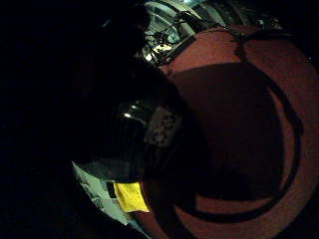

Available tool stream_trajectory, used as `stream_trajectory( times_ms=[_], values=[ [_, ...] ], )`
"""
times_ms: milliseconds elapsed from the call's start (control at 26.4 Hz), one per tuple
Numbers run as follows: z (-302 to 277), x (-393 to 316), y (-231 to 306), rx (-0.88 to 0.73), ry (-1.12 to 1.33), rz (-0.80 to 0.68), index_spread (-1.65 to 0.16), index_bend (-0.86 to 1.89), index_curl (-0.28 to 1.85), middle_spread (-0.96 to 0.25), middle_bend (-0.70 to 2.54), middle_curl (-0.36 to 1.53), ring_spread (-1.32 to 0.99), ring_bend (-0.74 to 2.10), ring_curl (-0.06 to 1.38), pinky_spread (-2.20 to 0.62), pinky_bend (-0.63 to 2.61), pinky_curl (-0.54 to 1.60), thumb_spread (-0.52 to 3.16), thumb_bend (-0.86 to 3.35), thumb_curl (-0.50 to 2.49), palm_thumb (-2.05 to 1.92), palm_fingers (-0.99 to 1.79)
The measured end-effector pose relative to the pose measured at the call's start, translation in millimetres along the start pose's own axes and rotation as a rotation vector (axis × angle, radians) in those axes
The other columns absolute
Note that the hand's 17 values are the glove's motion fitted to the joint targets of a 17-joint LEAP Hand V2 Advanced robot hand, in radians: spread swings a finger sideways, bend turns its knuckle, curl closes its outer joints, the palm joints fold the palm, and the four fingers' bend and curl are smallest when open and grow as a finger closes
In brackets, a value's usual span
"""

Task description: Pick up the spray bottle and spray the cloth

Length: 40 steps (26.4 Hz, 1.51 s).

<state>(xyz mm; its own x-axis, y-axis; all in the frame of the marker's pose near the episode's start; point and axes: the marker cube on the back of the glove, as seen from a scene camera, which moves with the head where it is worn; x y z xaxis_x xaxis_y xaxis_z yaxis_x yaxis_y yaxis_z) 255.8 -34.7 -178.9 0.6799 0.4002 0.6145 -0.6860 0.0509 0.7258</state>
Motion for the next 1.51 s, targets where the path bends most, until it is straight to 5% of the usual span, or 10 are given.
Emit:
stream_trajectory(
  times_ms=[341,644,1515],
  values=[
    [11.6,1.3,-3.6,0.092,-0.068,0.027,-0.33,0.35,0.35,-0.03,0.41,0.41,0.06,0.3,0.29,0.27,0.07,0.24,1.01,-0.01,0.34,0.77,0.53],
    [9.1,3.3,-13.2,0.019,-0.11,-0.038,-0.3,0.28,0.37,-0.07,0.47,0.44,0.0,0.46,0.35,0.29,0.1,0.19,0.88,0.06,0.46,0.98,0.72],
    [-34.9,-55.7,69.6,-0.957,-0.404,-0.189,-0.26,0.26,0.48,-0.1,0.43,0.48,-0.03,0.53,0.41,0.31,0.14,0.17,0.58,-0.03,0.62,1.0,0.92]
  ],
)
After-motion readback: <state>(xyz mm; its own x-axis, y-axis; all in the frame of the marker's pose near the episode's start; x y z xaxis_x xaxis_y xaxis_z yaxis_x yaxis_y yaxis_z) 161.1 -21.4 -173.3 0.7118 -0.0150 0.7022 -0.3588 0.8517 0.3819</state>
